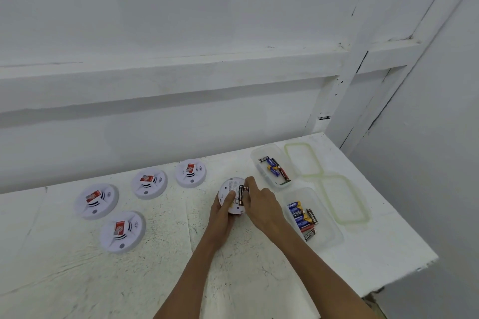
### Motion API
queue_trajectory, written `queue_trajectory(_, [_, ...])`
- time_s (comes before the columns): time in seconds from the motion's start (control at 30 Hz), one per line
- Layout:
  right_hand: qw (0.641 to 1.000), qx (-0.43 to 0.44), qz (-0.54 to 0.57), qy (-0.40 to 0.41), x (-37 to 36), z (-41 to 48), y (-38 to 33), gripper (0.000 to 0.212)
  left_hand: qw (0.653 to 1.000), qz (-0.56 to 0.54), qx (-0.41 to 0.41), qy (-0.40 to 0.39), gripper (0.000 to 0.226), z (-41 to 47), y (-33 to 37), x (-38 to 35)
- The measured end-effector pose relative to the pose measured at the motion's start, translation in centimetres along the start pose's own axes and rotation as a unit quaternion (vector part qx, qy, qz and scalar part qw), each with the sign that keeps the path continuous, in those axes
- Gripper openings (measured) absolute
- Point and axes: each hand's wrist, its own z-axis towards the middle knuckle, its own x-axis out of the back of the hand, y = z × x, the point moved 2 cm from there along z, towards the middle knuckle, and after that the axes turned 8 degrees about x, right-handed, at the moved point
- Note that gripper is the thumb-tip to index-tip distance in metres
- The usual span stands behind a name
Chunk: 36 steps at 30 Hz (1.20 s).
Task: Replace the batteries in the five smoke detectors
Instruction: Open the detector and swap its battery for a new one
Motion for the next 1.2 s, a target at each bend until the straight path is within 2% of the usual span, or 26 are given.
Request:
queue_trajectory(0.13, [0.999,0.004,-0.051,-0.019,0.2,1.1,-0.3,0.033,0.999,0.014,-0.019,0.022,0.038,0.1,-0.3,0.1])
queue_trajectory(0.27, [1.000,-0.013,-0.010,-0.018,0.2,1.2,-0.8,0.025,0.998,0.033,-0.036,0.029,0.042,0.0,-0.3,-0.1])
queue_trajectory(0.37, [0.999,0.003,-0.020,0.037,-0.1,0.7,-1.2,0.020,0.997,0.053,-0.040,0.032,0.036,-0.1,-0.2,-0.3])
queue_trajectory(0.47, [0.994,-0.011,0.042,0.095,-0.3,0.0,-1.4,0.015,0.998,0.042,-0.042,0.028,0.037,-0.3,-0.1,-0.3])
queue_trajectory(0.6, [0.988,-0.050,0.090,0.111,-0.2,-0.3,-1.2,0.032,0.997,0.048,-0.048,0.022,0.037,-0.6,0.1,-0.3])
queue_trajectory(0.73, [0.980,-0.064,0.132,0.133,0.8,-0.2,-0.6,0.017,0.994,0.084,-0.059,0.025,0.022,-0.9,0.2,-0.5])
queue_trajectory(0.83, [0.960,-0.093,0.182,0.193,2.7,-0.7,0.8,0.012,0.993,0.099,-0.054,0.020,0.025,-1.1,0.1,-0.5])
queue_trajectory(0.97, [0.950,-0.127,0.153,0.242,5.2,-1.4,4.0,0.010,0.995,0.089,-0.038,0.020,0.029,-1.4,0.1,-0.4])
queue_trajectory(1.2, [0.945,-0.228,0.149,0.178,5.7,-4.1,8.9,0.010,0.996,0.080,-0.028,0.007,0.032,-1.0,0.0,-0.3])
